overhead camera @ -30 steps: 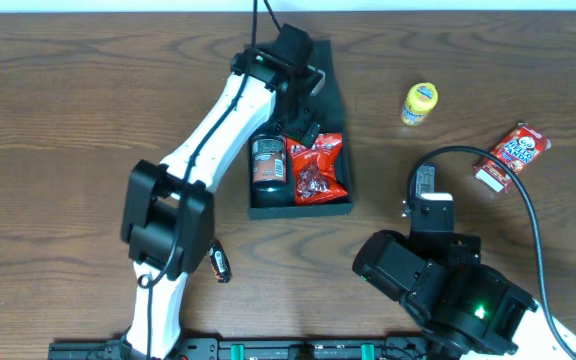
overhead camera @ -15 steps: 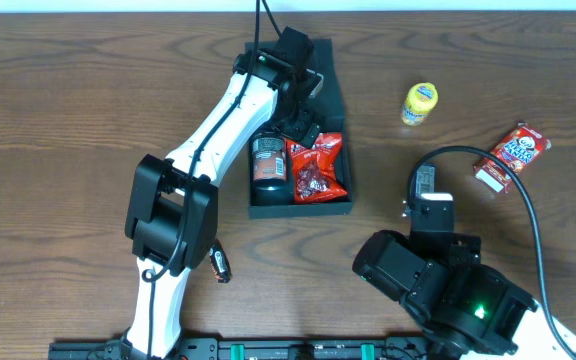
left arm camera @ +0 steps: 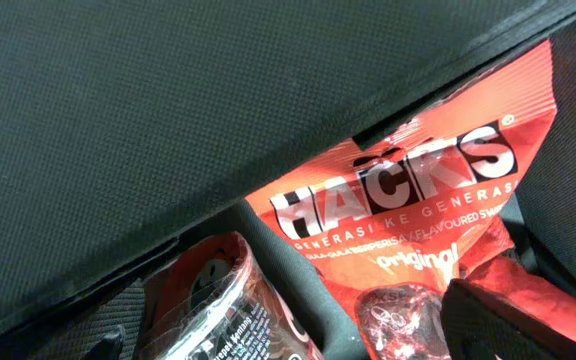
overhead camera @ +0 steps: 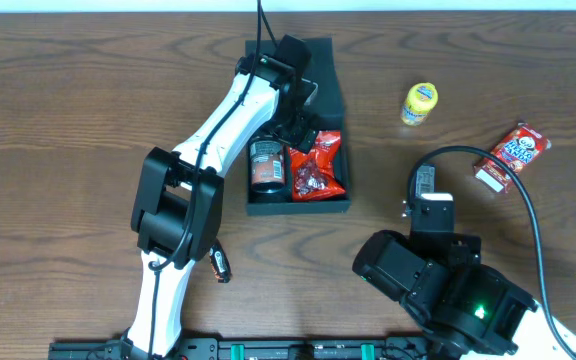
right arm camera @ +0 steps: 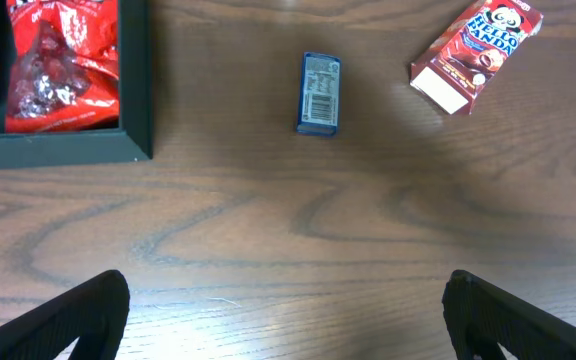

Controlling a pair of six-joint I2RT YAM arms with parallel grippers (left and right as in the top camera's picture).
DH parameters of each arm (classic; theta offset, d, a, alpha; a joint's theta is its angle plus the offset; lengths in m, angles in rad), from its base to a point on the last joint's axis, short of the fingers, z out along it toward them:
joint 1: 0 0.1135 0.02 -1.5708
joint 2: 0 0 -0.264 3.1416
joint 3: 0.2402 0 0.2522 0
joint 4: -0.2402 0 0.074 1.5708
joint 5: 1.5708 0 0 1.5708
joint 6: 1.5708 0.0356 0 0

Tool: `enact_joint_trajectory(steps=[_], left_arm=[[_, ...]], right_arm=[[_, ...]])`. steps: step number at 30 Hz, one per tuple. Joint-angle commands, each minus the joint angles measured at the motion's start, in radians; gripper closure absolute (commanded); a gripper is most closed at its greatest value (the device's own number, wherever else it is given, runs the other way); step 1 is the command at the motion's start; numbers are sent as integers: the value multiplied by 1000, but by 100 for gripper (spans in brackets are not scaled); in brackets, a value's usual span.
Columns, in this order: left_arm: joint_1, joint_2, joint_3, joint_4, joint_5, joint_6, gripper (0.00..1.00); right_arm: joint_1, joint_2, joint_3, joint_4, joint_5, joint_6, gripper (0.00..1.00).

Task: Pack container
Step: 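Set the can down beside the bag and open the left gripper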

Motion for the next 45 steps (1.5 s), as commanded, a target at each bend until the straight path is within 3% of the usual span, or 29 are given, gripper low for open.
enact_joint_trajectory(steps=[1,37,45], left_arm=[[8,9,-6,-9,-6,-16,5],[-32,-81,-6,-206,-33,-56,5],[-33,-172,-5,-146,-54,-64,5]], right_arm=[[-15,-7,-1,-2,16,22,1],[-15,-7,-1,-5,31,30,1],[-15,-7,-1,-5,42,29,1]])
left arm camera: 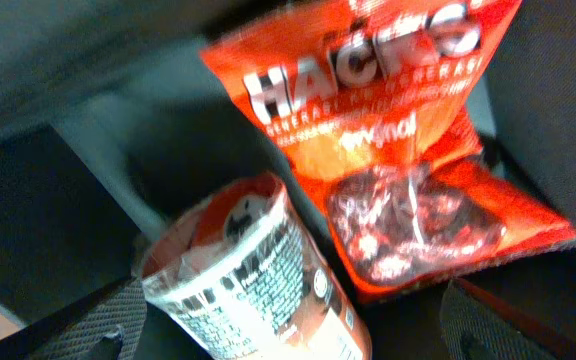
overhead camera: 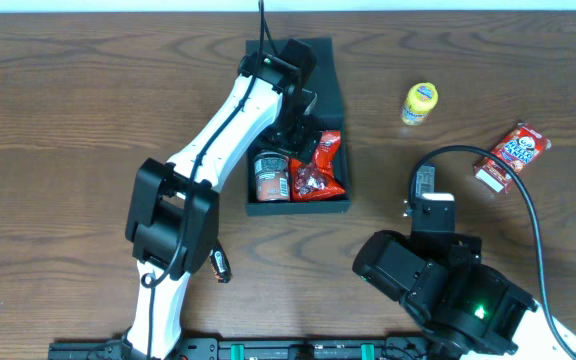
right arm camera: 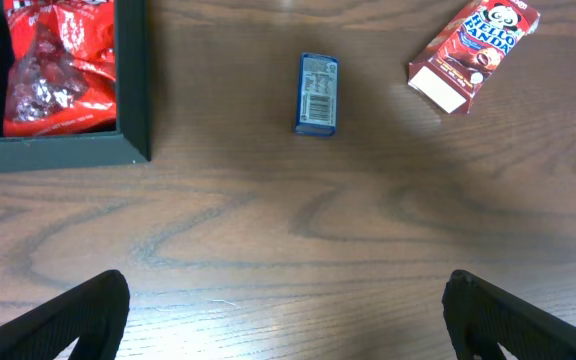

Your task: Pack container

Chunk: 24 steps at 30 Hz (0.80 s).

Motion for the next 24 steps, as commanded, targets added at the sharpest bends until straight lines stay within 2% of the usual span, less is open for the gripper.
enact_joint_trajectory(steps=[1,12,15,19,24], left_arm=[[1,-122,-3,9,-42,-6,5],[1,-560,-3,-69,-191,11,5],[1,-660,-3,-97,-291,20,5],[1,-773,-31,-110,-352,21,5],[2,-901,-113,-145,-411,-11,5]], right_arm=[[-15,-7,-1,-2,37,17,1],[-15,-7,-1,8,29,18,1],[-28,-7,-1,17,64,35,1],[-96,2,-1,64,128,29,1],[-265,90,-8,221,151,-138,1]])
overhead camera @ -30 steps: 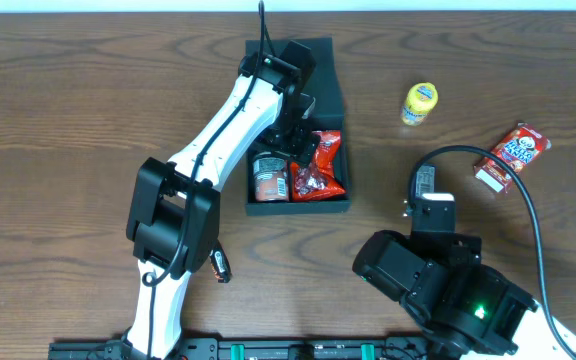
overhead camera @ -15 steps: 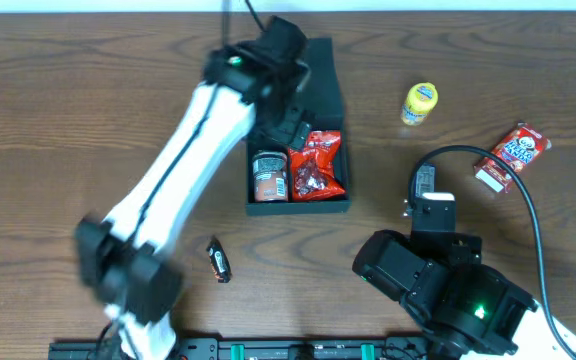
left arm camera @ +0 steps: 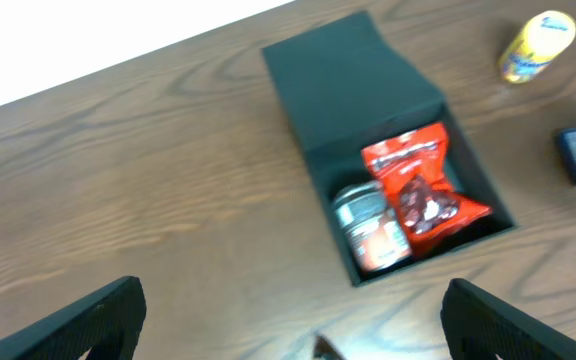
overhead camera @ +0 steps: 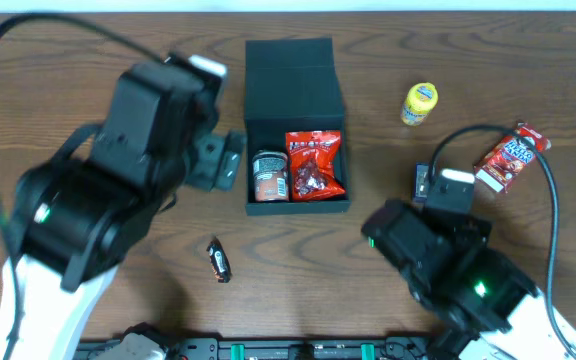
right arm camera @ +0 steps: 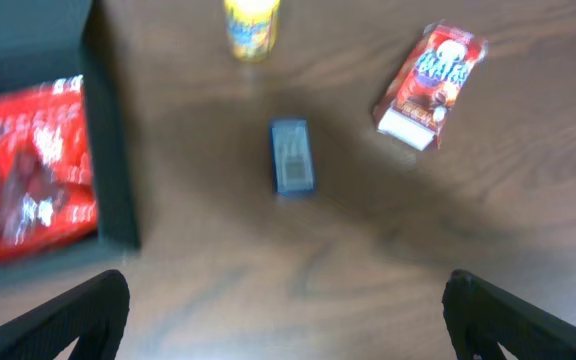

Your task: Pack container

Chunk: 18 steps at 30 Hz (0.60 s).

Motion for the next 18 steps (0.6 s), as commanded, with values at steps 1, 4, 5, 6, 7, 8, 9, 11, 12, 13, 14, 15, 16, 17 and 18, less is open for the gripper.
enact_joint_trajectory(steps=[1,4,5,6,7,8,9,11,12,13,14,15,16,17,18], left_arm=[[2,-65,-71,-21,-78,-24,5],[2,-124,-143,-20,-77,-38,5],[2,-140,-163,-20,-77,-38,5],[2,-154,-181,-20,-77,-38,5],[2,-166,-197,-19,-77,-38,5],[2,-172,-207,-21,-76,-39,5],[2,-177,-215,-22,-77,-38,5],[2,-177,-218,-27,-76,-38,5],[2,-177,-218,-29,-77,-38,5],[2,-177,-218,-29,-77,-38,5],[2,-177,-218,-28,-76,-38,5],[2,-177,-218,-28,-77,-38,5],[2,-177,-218,-28,-77,-38,5],[2,-177,-218,-28,-76,-38,5],[2,-177,-218,-28,-76,-38,5]], right_arm=[[-118,82,-19,81,46,-96,1],[-240,172,-73,220,43,-120,1],[-275,198,-91,275,29,-144,1],[-304,219,-106,333,6,-181,1],[-344,245,-127,423,-48,-269,1],[-375,264,-143,499,-109,-356,1],[-411,285,-158,578,-177,-450,1],[-473,319,-177,673,-271,-562,1],[-507,337,-185,712,-318,-613,1],[-536,353,-190,740,-359,-645,1],[-570,373,-193,769,-420,-690,1],[-599,392,-193,795,-482,-731,1],[-639,423,-193,835,-586,-793,1],[-670,454,-193,868,-663,-835,1],[-690,479,-193,890,-701,-859,1]])
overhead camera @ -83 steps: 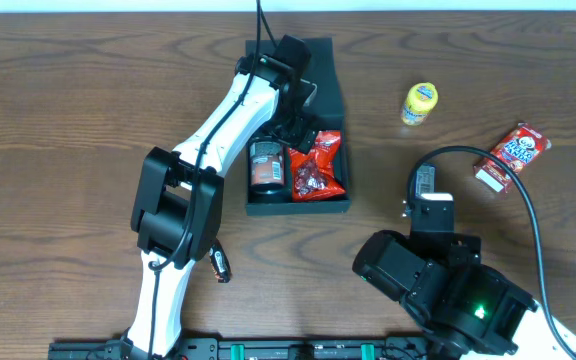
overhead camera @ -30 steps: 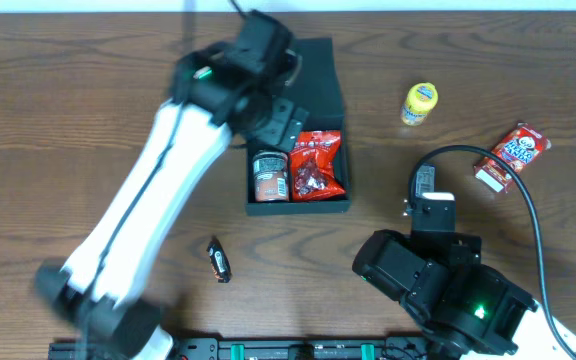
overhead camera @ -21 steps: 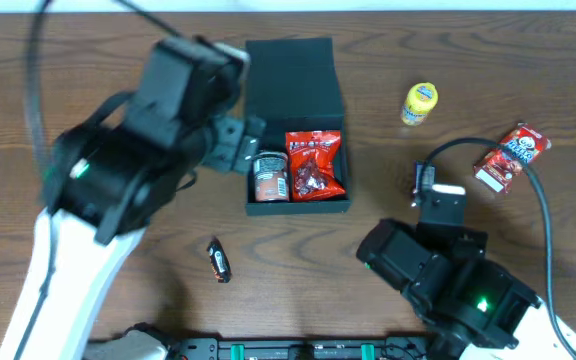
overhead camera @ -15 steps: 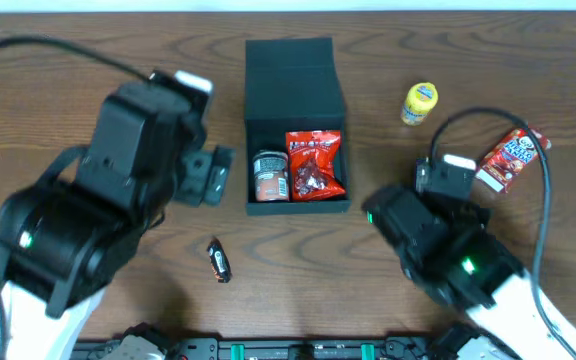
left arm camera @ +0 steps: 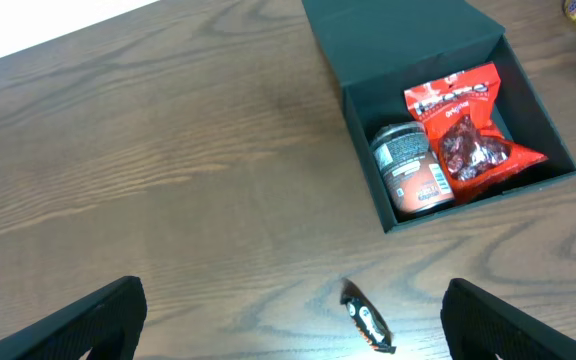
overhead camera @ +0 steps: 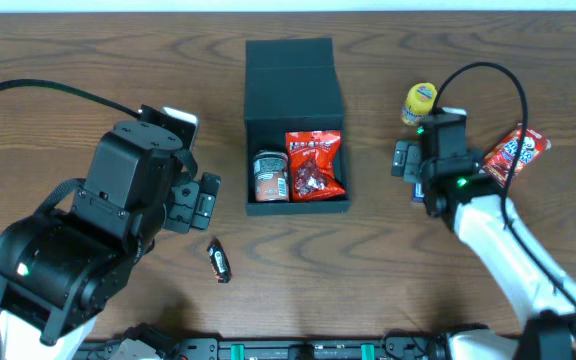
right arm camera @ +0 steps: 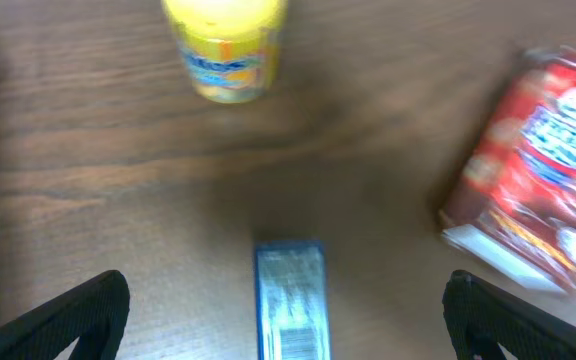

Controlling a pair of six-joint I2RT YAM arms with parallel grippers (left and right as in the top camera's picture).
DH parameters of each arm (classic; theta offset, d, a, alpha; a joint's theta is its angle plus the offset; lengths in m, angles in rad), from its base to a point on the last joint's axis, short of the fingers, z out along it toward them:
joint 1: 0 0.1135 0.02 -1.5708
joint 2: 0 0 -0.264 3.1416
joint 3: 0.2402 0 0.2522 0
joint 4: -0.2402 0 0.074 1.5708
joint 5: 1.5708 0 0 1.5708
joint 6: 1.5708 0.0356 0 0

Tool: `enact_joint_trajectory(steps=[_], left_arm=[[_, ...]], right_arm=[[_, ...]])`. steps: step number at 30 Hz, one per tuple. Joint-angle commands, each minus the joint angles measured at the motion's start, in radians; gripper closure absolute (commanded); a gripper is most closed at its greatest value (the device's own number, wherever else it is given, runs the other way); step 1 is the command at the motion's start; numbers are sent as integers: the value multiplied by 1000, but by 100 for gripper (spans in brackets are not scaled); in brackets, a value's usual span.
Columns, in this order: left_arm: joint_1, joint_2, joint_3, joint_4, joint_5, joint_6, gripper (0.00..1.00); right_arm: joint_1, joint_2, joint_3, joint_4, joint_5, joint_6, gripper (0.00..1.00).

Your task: Pack container

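Note:
The black container [overhead camera: 298,207] stands open at the table's middle, lid flipped back. Inside it a dark can [overhead camera: 268,175] sits left of a red Hacks bag [overhead camera: 314,164]; both also show in the left wrist view, the can [left arm camera: 411,172] and the bag [left arm camera: 470,122]. My left gripper [left arm camera: 288,335] hangs open over bare wood left of the container, near a small dark candy bar [left arm camera: 368,318]. My right gripper [right arm camera: 288,335] is open directly above a small blue box [right arm camera: 290,298], which straddles its centre line.
A yellow bottle [overhead camera: 419,103] stands just behind the right gripper, and a red Hello Panda box [overhead camera: 514,151] lies to its right. The candy bar [overhead camera: 219,260] lies in front of the container's left corner. The left arm's bulk covers the table's left front.
My right gripper has moved back and down over the blue box, which now fills the lower centre of its view. The left gripper shifted slightly toward the front; the candy bar now shows below it.
My left gripper was down inside the container against the Hacks bag and the can, and stayed there a moment later. Then it stood open, high and left of the container. The right arm waited at the front, then came over the blue box.

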Motion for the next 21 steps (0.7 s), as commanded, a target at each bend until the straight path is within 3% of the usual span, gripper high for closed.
enact_joint_trajectory(steps=[1,21], left_arm=[[2,-6,-6,-2,-14,-8,5],[2,-5,-35,2,-14,-7,5]], right_arm=[[-61,78,-9,43,-229,-180,1],[-94,323,-9,452,-175,-229,1]])
